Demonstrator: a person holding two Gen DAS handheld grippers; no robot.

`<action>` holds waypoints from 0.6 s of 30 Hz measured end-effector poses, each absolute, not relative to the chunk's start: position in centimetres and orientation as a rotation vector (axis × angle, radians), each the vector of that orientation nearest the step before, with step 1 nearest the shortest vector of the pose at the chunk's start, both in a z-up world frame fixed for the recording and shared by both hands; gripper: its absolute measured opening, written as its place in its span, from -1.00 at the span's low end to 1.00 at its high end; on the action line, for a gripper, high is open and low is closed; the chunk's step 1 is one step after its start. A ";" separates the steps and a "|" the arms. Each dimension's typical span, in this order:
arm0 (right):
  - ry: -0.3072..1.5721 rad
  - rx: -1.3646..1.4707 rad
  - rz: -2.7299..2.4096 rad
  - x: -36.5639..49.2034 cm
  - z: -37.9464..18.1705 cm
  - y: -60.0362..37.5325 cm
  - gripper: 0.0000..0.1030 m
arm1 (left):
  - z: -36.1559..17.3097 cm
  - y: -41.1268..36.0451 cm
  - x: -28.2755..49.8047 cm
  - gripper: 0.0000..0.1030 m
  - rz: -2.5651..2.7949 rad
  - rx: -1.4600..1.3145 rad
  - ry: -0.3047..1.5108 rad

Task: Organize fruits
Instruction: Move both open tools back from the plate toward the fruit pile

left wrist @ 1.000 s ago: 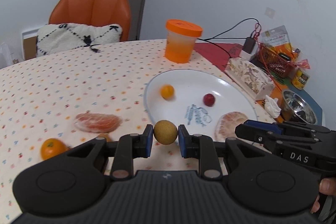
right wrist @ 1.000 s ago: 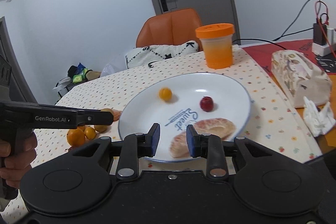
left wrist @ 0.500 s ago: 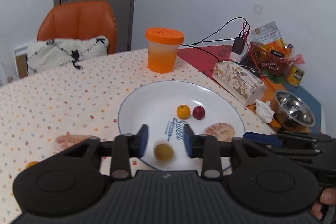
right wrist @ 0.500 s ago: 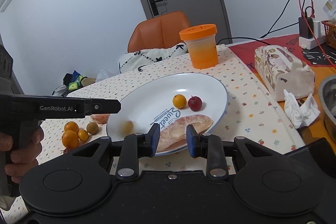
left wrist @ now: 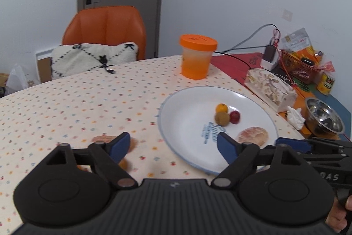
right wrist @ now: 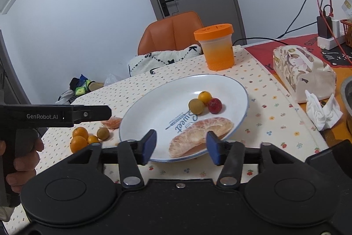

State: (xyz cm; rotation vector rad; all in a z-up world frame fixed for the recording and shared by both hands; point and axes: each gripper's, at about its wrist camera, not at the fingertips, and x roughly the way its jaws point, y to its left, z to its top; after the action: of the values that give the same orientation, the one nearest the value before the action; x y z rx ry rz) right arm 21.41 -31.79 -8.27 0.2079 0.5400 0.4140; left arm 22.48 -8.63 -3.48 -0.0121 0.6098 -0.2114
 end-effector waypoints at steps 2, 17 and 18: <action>0.534 0.200 0.420 21.3 -8.1 -31.5 0.21 | -3.6 -7.9 22.3 0.72 -0.187 -0.016 0.605; 0.508 0.208 0.467 21.0 -7.8 -29.4 1.00 | -4.2 -4.2 20.5 0.73 -0.102 -0.048 0.617; 0.510 0.208 0.472 21.0 -7.7 -29.2 1.00 | -4.2 -4.0 20.4 0.73 -0.098 -0.051 0.616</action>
State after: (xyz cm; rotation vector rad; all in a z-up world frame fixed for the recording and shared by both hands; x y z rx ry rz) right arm 21.05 -29.17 -7.75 0.2075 0.5101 0.4720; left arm 20.36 -4.01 -4.17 -0.0510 0.6162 -0.0980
